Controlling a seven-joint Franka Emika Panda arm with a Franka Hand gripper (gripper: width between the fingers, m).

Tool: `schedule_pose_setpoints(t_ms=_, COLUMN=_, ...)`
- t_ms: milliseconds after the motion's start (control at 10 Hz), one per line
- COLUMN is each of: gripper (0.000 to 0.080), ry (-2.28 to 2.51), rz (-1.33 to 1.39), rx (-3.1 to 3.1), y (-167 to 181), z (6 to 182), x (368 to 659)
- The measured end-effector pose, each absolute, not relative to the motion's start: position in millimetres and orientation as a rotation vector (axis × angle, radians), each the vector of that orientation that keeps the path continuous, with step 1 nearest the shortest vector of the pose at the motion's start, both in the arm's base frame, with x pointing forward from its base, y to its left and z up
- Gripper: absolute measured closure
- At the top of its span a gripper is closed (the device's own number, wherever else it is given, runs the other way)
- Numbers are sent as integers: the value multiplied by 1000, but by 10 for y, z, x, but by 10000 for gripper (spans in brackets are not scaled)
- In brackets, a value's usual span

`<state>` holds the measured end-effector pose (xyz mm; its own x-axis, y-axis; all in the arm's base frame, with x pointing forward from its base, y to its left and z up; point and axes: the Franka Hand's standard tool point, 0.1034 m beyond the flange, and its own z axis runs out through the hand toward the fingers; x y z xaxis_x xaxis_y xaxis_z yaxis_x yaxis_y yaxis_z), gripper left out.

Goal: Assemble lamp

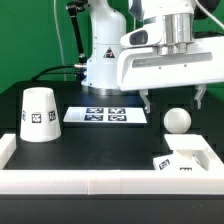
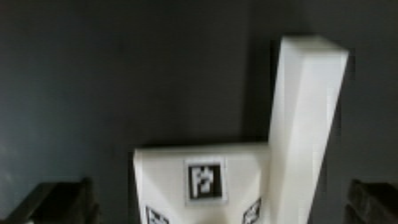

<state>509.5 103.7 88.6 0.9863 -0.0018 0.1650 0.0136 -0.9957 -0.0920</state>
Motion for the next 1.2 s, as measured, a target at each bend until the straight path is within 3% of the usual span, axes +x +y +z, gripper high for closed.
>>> schedule_pose_setpoints(t_ms=400, gripper=101, ry=4, rz=-204, rx=-3039, y=1198, z=886, x=4690)
schedule_pose_setpoints(t_ms=900, gripper=101, ry=-8, rz=-107, rx=-3049, y=1243, z=845, x=4616)
schedule_pose_setpoints(t_ms=1200, gripper=101, ry=-13, rz=168, rx=-3055, y=1244, z=772, x=4544)
